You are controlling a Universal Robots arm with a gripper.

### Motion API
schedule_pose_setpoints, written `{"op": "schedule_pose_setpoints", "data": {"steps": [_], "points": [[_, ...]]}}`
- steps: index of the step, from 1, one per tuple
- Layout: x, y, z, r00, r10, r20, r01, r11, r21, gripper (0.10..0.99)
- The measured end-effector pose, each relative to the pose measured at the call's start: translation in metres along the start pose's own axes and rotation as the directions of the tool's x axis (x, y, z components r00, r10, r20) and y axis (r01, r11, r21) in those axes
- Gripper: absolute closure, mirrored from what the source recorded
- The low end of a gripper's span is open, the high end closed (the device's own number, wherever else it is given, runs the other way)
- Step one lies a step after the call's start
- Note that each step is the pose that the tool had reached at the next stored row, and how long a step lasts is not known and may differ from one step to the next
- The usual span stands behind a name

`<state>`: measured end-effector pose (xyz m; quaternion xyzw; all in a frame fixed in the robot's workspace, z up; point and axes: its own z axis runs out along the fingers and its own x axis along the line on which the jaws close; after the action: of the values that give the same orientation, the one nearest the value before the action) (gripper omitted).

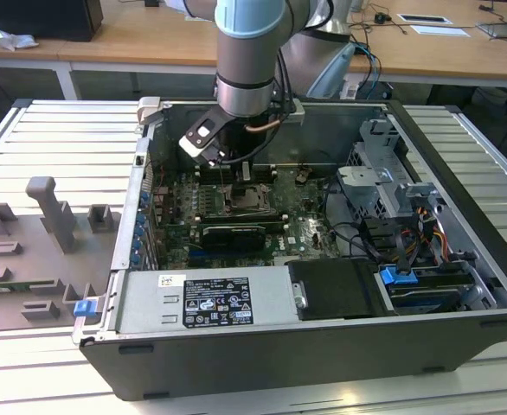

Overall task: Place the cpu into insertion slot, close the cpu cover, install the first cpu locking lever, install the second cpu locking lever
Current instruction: 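Close the cpu cover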

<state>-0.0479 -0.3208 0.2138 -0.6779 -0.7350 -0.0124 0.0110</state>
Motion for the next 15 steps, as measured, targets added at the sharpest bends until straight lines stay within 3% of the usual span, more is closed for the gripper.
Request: {"op": "schedule_pose_setpoints", "data": {"steps": [15], "points": [[-0.0003,-0.0001,0.0087,1.0,-0.004,0.0004,0.004,1.0,-0.001,0.98]]}}
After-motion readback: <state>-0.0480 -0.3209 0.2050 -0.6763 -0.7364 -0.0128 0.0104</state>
